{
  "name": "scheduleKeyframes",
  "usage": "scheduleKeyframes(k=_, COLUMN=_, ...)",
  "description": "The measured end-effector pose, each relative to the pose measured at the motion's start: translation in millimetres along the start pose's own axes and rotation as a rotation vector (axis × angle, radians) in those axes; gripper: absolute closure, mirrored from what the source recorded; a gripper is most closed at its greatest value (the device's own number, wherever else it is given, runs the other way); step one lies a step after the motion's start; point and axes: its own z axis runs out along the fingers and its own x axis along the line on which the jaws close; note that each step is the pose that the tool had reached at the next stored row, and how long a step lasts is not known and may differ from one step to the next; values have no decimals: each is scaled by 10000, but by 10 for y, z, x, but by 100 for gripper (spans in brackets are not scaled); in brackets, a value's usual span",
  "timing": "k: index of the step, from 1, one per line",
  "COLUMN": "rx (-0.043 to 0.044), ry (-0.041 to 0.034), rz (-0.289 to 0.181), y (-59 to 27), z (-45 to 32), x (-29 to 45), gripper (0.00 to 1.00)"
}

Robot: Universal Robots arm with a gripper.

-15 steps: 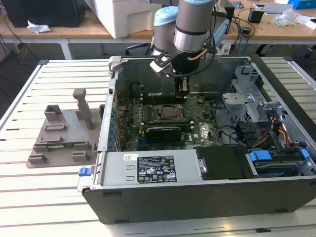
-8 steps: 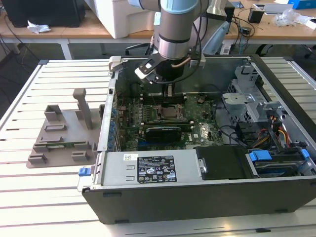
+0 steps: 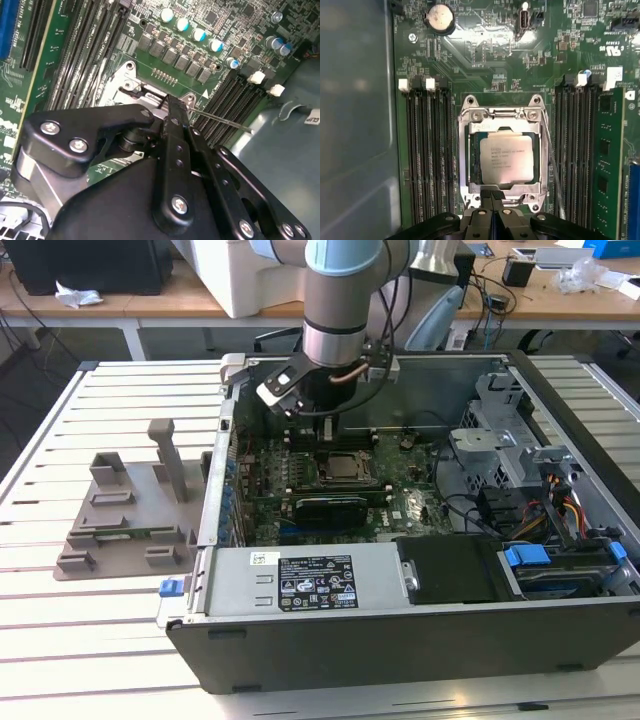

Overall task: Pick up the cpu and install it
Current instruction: 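Close the cpu cover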

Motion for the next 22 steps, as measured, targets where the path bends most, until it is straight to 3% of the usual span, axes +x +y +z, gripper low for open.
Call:
scheduleKeyframes(k=8, rx=3, ry=67, rz=-54, y=40, z=13, x=0, gripper=89)
scheduleKeyframes(k=10, rx=2, ry=91, rz=-83, y=134, z=8, x=2, gripper=89)
scheduleKeyframes(k=15, rx=50, ry=101, rz=-105, y=490, z=-11, x=2, gripper=89)
scheduleKeyframes(k=17, rx=50, ry=108, rz=-111, y=526, z=-16, x=3, gripper=89)
scheduleKeyframes(k=22, rx=50, ry=109, rz=-109, y=519, z=-132, x=2, gripper=89)
